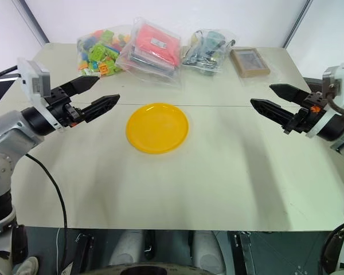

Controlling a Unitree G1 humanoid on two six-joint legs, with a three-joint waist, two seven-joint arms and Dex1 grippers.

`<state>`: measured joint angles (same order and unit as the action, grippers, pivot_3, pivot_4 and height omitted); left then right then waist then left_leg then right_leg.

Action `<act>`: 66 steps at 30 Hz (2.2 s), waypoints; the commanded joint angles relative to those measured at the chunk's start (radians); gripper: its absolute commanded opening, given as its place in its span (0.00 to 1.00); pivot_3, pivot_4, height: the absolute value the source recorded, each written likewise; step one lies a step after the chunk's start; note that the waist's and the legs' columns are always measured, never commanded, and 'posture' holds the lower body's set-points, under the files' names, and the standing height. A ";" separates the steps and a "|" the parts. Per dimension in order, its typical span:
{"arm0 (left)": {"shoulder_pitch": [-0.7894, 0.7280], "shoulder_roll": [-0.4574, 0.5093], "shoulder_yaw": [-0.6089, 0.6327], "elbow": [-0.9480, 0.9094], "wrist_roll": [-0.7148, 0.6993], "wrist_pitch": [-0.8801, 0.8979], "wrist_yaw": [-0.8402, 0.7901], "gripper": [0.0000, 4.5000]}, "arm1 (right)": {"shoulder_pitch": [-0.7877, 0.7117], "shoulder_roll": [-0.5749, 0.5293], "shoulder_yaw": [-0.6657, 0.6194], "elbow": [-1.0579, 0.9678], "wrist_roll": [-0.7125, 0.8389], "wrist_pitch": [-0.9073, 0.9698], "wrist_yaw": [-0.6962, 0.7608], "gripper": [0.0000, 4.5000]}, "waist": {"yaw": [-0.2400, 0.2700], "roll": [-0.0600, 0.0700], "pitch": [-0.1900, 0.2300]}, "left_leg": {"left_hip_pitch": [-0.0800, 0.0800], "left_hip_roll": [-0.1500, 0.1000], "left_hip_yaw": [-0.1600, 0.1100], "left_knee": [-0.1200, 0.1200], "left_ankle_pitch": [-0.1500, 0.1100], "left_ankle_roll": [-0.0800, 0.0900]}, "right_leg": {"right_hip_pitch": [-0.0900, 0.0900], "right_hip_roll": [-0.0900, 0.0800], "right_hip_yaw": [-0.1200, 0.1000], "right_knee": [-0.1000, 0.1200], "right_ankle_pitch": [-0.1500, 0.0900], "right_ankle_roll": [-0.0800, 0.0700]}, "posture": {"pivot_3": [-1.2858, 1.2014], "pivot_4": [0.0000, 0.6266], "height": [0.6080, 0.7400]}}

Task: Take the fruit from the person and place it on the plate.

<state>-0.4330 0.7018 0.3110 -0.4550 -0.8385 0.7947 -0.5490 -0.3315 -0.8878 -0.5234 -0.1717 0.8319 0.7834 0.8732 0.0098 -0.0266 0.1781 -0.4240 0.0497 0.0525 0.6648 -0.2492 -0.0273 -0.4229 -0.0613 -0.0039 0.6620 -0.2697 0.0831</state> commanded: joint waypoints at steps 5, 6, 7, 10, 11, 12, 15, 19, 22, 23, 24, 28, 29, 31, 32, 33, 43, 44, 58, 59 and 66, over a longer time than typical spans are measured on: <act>-0.016 0.006 0.023 -0.024 -0.017 -0.010 0.019 0.99 | 0.003 -0.015 -0.023 -0.013 0.004 -0.042 0.016 1.00 | 0.000 0.000 0.000 | 0.000 0.000 0.000 0.000 0.000 0.000 | 0.000 0.000 0.000 0.000 0.000 0.000 | 0.52 0.24 0.93; -0.015 0.007 0.021 -0.026 -0.015 -0.012 0.020 0.99 | 0.002 -0.014 -0.022 -0.011 0.004 -0.044 0.016 1.00 | 0.000 0.000 0.000 | 0.000 0.000 0.000 0.000 0.000 0.000 | 0.000 0.000 0.000 0.000 0.000 0.000 | 0.52 0.24 0.93; -0.015 0.007 0.019 -0.028 -0.014 -0.013 0.021 0.99 | 0.002 -0.015 -0.022 -0.010 0.004 -0.045 0.017 1.00 | 0.000 0.000 0.000 | 0.000 0.000 0.000 0.000 0.000 0.000 | 0.000 0.000 0.000 0.000 0.000 0.000 | 0.52 0.24 0.93; -0.012 0.004 0.014 -0.029 -0.012 -0.016 0.024 0.99 | -0.005 -0.011 -0.008 -0.001 -0.008 -0.059 0.016 1.00 | 0.000 0.000 0.000 | 0.000 0.000 0.000 0.000 0.000 0.000 | 0.000 0.000 0.000 0.000 0.000 0.000 | 0.52 0.24 0.93; -0.013 0.003 0.014 -0.028 -0.012 -0.016 0.025 0.99 | -0.007 -0.011 -0.005 -0.001 -0.008 -0.060 0.016 1.00 | 0.000 0.000 0.000 | 0.000 0.000 0.000 0.000 0.000 0.000 | 0.000 0.000 0.000 0.000 0.000 0.000 | 0.52 0.24 0.93; -0.015 0.003 0.013 -0.027 -0.012 -0.017 0.025 0.99 | -0.010 -0.010 -0.002 -0.001 -0.005 -0.058 0.015 1.00 | 0.000 0.000 0.000 | 0.000 0.000 0.000 0.000 0.000 0.000 | 0.000 0.000 0.000 0.000 0.000 0.000 | 0.52 0.24 0.93; -0.015 0.000 0.011 -0.028 -0.015 -0.017 0.028 0.99 | -0.019 -0.007 0.005 0.000 -0.004 -0.057 0.012 1.00 | 0.000 0.000 0.000 | 0.000 0.000 0.000 0.000 0.000 0.000 | 0.000 0.000 0.000 0.000 0.000 0.000 | 0.52 0.24 0.93; -0.011 -0.006 -0.001 -0.032 -0.004 -0.026 0.026 0.99 | -0.024 0.001 0.013 -0.002 -0.002 -0.056 0.008 1.00 | 0.000 0.000 0.000 | 0.000 0.000 0.000 0.000 0.000 0.000 | 0.000 0.000 0.000 0.000 0.000 0.000 | 0.52 0.24 0.93; -0.019 -0.008 -0.002 -0.026 -0.004 -0.030 0.028 0.99 | -0.018 -0.003 0.008 -0.001 -0.002 -0.059 0.014 1.00 | 0.000 0.000 0.000 | 0.000 0.000 0.000 0.000 0.000 0.000 | 0.000 0.000 0.000 0.000 0.000 0.000 | 0.52 0.24 0.93; -0.019 -0.008 -0.002 -0.024 -0.002 -0.032 0.026 0.99 | -0.016 -0.004 0.006 0.001 -0.002 -0.061 0.015 1.00 | 0.000 0.000 0.000 | 0.000 0.000 0.000 0.000 0.000 0.000 | 0.000 0.000 0.000 0.000 0.000 0.000 | 0.52 0.24 0.93; -0.018 -0.008 -0.004 -0.022 0.000 -0.035 0.023 0.99 | -0.015 -0.001 0.005 0.002 -0.002 -0.063 0.014 1.00 | 0.000 0.000 0.000 | 0.000 0.000 0.000 0.000 0.000 0.000 | 0.000 0.000 0.000 0.000 0.000 0.000 | 0.52 0.24 0.93; -0.028 -0.014 -0.015 -0.012 0.009 -0.050 0.024 0.99 | -0.012 0.008 0.009 -0.002 -0.004 -0.073 0.011 1.00 | 0.000 0.000 0.000 | 0.000 0.000 0.000 0.000 0.000 0.000 | 0.000 0.000 0.000 0.000 0.000 0.000 | 0.52 0.24 0.93; -0.030 -0.014 -0.017 -0.009 0.010 -0.052 0.024 0.99 | -0.012 0.009 0.011 -0.002 -0.004 -0.075 0.010 1.00 | 0.001 0.000 0.000 | 0.000 0.000 0.000 0.000 0.000 0.000 | 0.000 0.000 0.000 0.000 0.000 0.000 | 0.52 0.24 0.93; -0.031 -0.014 -0.019 -0.009 0.013 -0.053 0.021 0.99 | -0.014 0.009 0.010 -0.002 -0.001 -0.076 0.009 1.00 | 0.000 0.000 0.000 | 0.000 0.000 0.000 0.000 0.000 0.000 | 0.000 0.000 0.000 0.000 0.000 0.000 | 0.52 0.24 0.93; -0.032 -0.014 -0.020 -0.006 0.015 -0.054 0.019 0.99 | -0.016 0.009 0.013 -0.002 -0.002 -0.076 0.008 1.00 | 0.000 0.000 0.000 | 0.000 0.000 0.000 0.000 0.000 0.000 | 0.000 0.000 0.000 0.000 0.000 0.000 | 0.52 0.24 0.93; -0.033 -0.013 -0.020 -0.004 0.016 -0.055 0.016 0.99 | -0.018 0.010 0.014 -0.002 -0.001 -0.076 0.006 1.00 | 0.000 0.000 0.000 | 0.000 0.000 0.000 0.000 0.000 0.000 | 0.000 0.000 0.000 0.000 0.000 0.000 | 0.52 0.24 0.93; -0.044 -0.013 -0.025 0.006 0.023 -0.060 0.004 0.99 | -0.028 0.013 0.029 -0.008 -0.002 -0.077 -0.007 1.00 | 0.000 0.000 0.000 | 0.000 0.000 0.000 0.000 0.000 0.000 | 0.000 0.000 0.000 0.000 0.000 0.000 | 0.52 0.24 0.93; -0.045 -0.013 -0.025 0.007 0.024 -0.060 0.002 0.99 | -0.030 0.014 0.029 -0.011 0.001 -0.075 -0.010 1.00 | 0.001 0.000 0.000 | 0.000 0.000 0.000 0.000 0.000 0.000 | 0.000 0.000 0.000 0.000 0.000 0.000 | 0.52 0.24 0.93; -0.068 -0.030 -0.046 0.022 0.035 -0.067 0.005 0.99 | -0.179 0.130 0.065 -0.056 0.040 -0.014 -0.259 1.00 | -0.006 0.000 0.000 | 0.000 0.000 0.000 0.000 0.000 0.000 | 0.000 0.000 0.000 0.000 0.000 0.000 | 0.52 0.24 0.93; -0.070 -0.033 -0.049 0.022 0.037 -0.067 0.007 0.99 | -0.201 0.151 0.067 -0.068 0.068 0.014 -0.295 1.00 | -0.008 0.000 0.000 | 0.000 0.000 0.000 0.000 0.000 0.000 | 0.000 0.000 0.000 0.001 0.000 0.000 | 0.52 0.24 0.93; -0.084 -0.054 -0.051 0.015 0.033 -0.069 0.014 0.99 | -0.331 0.285 0.078 -0.070 0.204 0.168 -0.550 1.00 | -0.005 0.000 0.000 | -0.001 0.000 0.000 0.000 0.000 0.000 | -0.001 0.000 0.000 0.001 0.000 0.000 | 0.52 0.24 0.93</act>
<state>-0.4892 0.6484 0.2474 -0.4240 -0.7973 0.7503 -0.5387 -0.6223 -0.6089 -0.4101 -0.2263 0.9728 0.9305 0.3791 0.0045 -0.0265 0.1781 -0.4246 0.0497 0.0524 0.6646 -0.2492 -0.0273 -0.4237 -0.0615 -0.0039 0.6626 -0.2697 0.0831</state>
